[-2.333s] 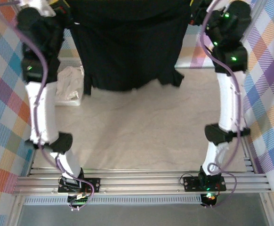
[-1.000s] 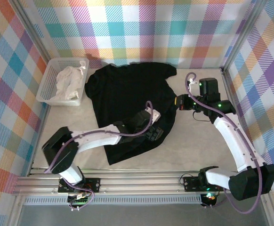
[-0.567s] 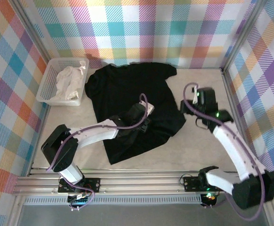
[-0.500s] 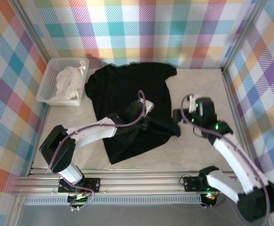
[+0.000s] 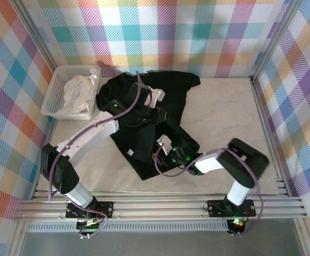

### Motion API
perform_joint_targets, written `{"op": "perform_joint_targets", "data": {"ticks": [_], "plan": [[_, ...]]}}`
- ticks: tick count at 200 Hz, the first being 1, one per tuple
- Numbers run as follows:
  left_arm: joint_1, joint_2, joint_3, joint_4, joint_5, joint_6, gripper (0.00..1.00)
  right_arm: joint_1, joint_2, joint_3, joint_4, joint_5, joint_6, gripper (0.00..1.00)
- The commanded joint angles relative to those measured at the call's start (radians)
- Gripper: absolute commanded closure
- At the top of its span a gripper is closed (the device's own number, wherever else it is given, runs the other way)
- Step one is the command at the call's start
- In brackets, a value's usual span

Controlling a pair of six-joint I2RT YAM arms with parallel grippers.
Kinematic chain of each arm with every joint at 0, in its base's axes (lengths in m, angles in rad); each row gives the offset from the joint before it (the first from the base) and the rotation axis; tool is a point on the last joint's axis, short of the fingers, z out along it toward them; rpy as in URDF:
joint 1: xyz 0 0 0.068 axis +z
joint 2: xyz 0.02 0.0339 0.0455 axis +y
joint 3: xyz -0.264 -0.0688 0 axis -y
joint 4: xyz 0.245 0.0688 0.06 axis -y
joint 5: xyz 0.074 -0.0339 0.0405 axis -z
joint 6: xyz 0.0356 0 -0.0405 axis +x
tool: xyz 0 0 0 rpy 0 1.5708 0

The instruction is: Fold the inside-out t-shirt

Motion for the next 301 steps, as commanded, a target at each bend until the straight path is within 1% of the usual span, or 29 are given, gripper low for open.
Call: {"op": "perform_joint_targets", "data": {"ticks": [1, 12, 19, 27, 38, 49, 60, 71, 84, 93, 104, 110, 124, 143, 155, 162, 184, 186, 199, 217, 247, 266, 280, 291, 301], "plan": [[0.004, -0.093, 0.05, -0.109, 0.126, 0.058, 1.0, -0.033, 0.101, 0.069, 0.426, 0.069, -0.029, 0.49], [0.005, -0.12, 0.058, -0.13, 0.108, 0.091, 1.0, -0.062, 0.11, 0.07, 0.456, 0.032, -0.016, 0.5], [0.004, -0.135, 0.058, -0.142, 0.085, 0.122, 1.0, -0.085, 0.1, 0.059, 0.465, -0.02, -0.01, 0.5], [0.004, -0.153, 0.051, -0.147, 0.034, 0.14, 1.0, -0.106, 0.078, 0.045, 0.461, -0.088, -0.013, 0.49], [0.005, -0.167, 0.043, -0.153, -0.021, 0.163, 1.0, -0.123, 0.025, 0.024, 0.409, -0.16, -0.032, 0.47], [0.006, -0.172, 0.04, -0.165, -0.04, 0.185, 1.0, -0.137, -0.033, 0.025, 0.288, -0.205, -0.047, 0.45], [0.006, -0.183, 0.036, -0.158, -0.014, 0.191, 1.0, -0.144, -0.06, 0.052, 0.164, -0.175, -0.044, 0.44], [0.006, -0.199, 0.029, -0.11, 0.052, 0.174, 1.0, -0.143, -0.051, 0.099, 0.074, -0.138, -0.056, 0.46], [0.004, -0.205, 0.05, -0.05, 0.147, 0.132, 1.0, -0.141, -0.02, 0.16, 0.02, -0.1, -0.041, 0.48], [0.003, -0.197, 0.088, -0.022, 0.185, 0.096, 1.0, -0.13, 0.002, 0.195, 0.006, -0.072, -0.055, 0.49], [-0.005, -0.176, 0.15, -0.013, 0.196, 0.075, 1.0, -0.108, 0.021, 0.233, -0.012, -0.025, -0.087, 0.5], [-0.014, -0.157, 0.191, -0.027, 0.192, 0.075, 1.0, -0.097, 0.032, 0.258, -0.033, -0.002, -0.131, 0.5], [-0.032, -0.107, 0.28, -0.073, 0.203, 0.091, 1.0, -0.092, 0.065, 0.312, -0.088, 0.059, -0.132, 0.5], [-0.047, -0.08, 0.325, -0.066, 0.225, 0.091, 1.0, -0.095, 0.111, 0.383, -0.155, 0.122, -0.133, 0.5], [-0.05, -0.078, 0.343, -0.054, 0.25, 0.089, 1.0, -0.1, 0.131, 0.443, -0.264, 0.13, -0.128, 0.49], [-0.049, -0.079, 0.355, -0.048, 0.248, 0.086, 1.0, -0.101, 0.147, 0.479, -0.306, 0.152, -0.123, 0.49], [-0.049, -0.07, 0.427, -0.063, 0.243, 0.111, 1.0, -0.105, 0.192, 0.604, -0.502, 0.191, -0.104, 0.4], [-0.05, -0.068, 0.44, -0.067, 0.241, 0.113, 1.0, -0.107, 0.196, 0.609, -0.513, 0.195, -0.076, 0.39], [-0.048, -0.067, 0.497, -0.082, 0.235, 0.128, 1.0, -0.123, 0.196, 0.61, -0.535, 0.18, -0.022, 0.35], [-0.049, -0.081, 0.544, -0.109, 0.198, 0.164, 1.0, -0.158, 0.17, 0.573, -0.536, 0.116, 0.047, 0.33], [-0.044, -0.134, 0.49, -0.127, 0.044, 0.217, 1.0, -0.194, 0.117, 0.517, -0.563, 0.005, 0.061, 0.32], [-0.035, -0.168, 0.44, -0.119, 0.004, 0.233, 1.0, -0.215, 0.113, 0.517, -0.631, -0.015, 0.074, 0.31], [-0.035, -0.186, 0.418, -0.123, -0.036, 0.248, 1.0, -0.233, 0.098, 0.49, -0.633, -0.061, 0.08, 0.31], [-0.034, -0.2, 0.397, -0.109, -0.044, 0.25, 1.0, -0.238, 0.103, 0.511, -0.696, -0.039, 0.086, 0.29], [-0.033, -0.211, 0.38, -0.083, -0.012, 0.244, 1.0, -0.238, 0.133, 0.565, -0.796, 0.008, 0.083, 0.26]]}}
